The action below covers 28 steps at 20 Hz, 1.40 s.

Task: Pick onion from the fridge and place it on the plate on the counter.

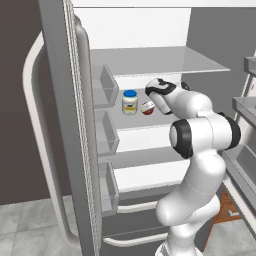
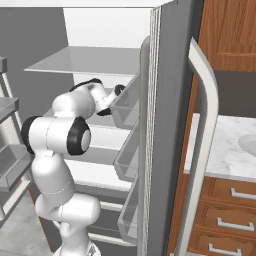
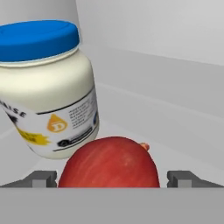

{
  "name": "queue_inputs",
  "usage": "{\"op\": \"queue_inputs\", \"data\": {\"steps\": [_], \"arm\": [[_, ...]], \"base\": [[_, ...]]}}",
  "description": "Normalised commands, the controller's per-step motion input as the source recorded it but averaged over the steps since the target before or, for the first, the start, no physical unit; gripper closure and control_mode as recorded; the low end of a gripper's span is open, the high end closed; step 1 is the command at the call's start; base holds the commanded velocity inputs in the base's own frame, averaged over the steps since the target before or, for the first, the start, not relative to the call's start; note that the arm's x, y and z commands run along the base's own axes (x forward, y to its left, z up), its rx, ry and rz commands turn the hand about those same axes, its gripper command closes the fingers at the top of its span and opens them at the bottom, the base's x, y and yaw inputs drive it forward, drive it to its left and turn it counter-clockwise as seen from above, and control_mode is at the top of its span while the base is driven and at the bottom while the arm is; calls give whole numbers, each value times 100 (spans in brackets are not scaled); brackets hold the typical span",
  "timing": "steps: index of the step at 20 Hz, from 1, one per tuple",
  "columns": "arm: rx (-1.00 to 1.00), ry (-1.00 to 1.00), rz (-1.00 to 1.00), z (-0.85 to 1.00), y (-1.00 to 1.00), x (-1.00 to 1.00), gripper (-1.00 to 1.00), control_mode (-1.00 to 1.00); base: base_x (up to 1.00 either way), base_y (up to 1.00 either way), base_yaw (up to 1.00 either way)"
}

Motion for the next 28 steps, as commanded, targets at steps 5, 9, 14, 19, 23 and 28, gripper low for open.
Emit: {"op": "queue_inputs", "data": {"steps": [5,9,14,19,23,28], "arm": [[0,0,0,-3,0,2,-100,-100],[0,0,0,0,0,0,-100,-100],[0,0,0,0,0,0,-100,-100],[0,0,0,0,0,0,-100,-100],[0,0,0,0,0,0,100,-100],[0,0,0,0,0,0,100,-100]], "base": [[0,0,0],[0,0,0],[0,0,0],[0,0,0],[0,0,0],[0,0,0]]}}
